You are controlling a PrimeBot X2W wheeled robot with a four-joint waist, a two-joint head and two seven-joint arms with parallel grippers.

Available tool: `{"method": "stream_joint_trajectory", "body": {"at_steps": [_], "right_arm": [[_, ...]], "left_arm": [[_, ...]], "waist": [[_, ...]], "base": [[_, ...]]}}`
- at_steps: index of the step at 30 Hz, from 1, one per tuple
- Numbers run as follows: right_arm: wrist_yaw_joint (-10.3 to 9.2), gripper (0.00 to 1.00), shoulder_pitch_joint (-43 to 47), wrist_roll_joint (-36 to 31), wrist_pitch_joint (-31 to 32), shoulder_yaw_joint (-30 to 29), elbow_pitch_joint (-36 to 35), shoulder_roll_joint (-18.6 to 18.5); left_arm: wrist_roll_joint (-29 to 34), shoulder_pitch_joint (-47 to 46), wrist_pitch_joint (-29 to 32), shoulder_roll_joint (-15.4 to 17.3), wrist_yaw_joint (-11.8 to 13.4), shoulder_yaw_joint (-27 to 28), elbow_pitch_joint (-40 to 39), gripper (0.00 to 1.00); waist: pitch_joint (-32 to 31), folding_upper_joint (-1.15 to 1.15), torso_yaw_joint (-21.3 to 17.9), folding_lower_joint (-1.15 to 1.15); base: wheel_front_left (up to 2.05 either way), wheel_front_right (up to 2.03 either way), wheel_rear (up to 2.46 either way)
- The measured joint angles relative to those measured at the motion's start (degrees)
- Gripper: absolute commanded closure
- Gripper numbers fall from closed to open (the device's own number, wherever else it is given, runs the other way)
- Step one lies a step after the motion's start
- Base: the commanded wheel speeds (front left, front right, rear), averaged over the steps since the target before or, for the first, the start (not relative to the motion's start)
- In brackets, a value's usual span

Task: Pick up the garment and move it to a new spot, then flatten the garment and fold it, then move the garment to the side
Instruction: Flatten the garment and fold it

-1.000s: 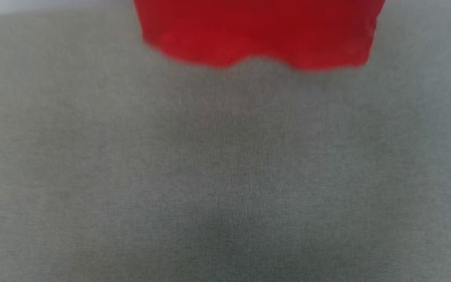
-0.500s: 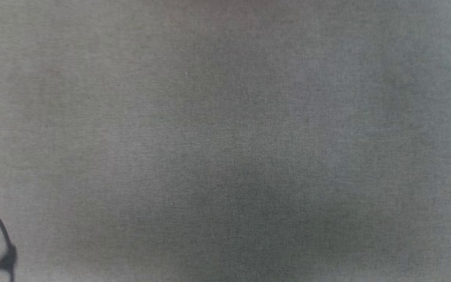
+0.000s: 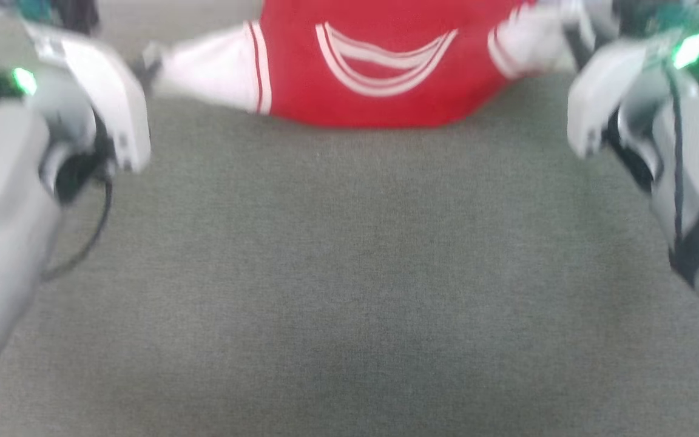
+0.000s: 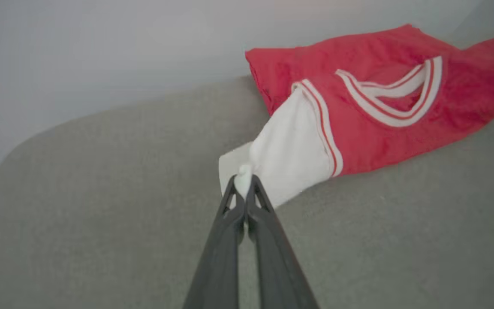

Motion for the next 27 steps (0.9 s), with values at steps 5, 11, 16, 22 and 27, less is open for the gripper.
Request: {"method": "stream_joint_trajectory", "body": {"at_steps": [5,11,16,22,27], "right_arm": [[0.00,1.00,12.1,10.6,9.0,5.4,-13.5,-8.2],[0.00,1.00,25.8,18.7,18.1,4.6,-28.9,-17.2],[0.01,1.00,36.7,21.4,25.7,1.2,-39.4,-21.9],[0.00,1.00,48.9,21.7,31.8,-5.3,-49.1,-24.1],[0.00,1.00,58.0,21.2,36.0,-10.6,-54.5,-23.2]], "left_arm": [[-3.0,10.0,5.1,4.9,0.4,-1.9,-7.2,1.00],[-5.5,21.5,9.7,11.0,5.2,-3.4,-20.1,1.00],[-6.5,29.3,11.6,16.5,10.4,-4.2,-30.9,1.00],[-8.2,38.4,12.3,21.3,16.4,-5.2,-40.1,1.00],[-10.3,44.5,12.0,22.6,20.0,-5.9,-44.6,1.00]], "waist": [[-3.5,0.00,0.4,0.00],[-5.4,0.00,0.3,0.00],[-5.5,0.00,-0.1,0.00],[-5.4,0.00,-0.9,0.00],[-5.2,0.00,-1.4,0.00]], "base": [[0.00,0.00,0.00],[0.00,0.00,0.00],[0.00,0.00,0.00],[0.00,0.00,0.00],[0.00,0.00,0.00]]}}
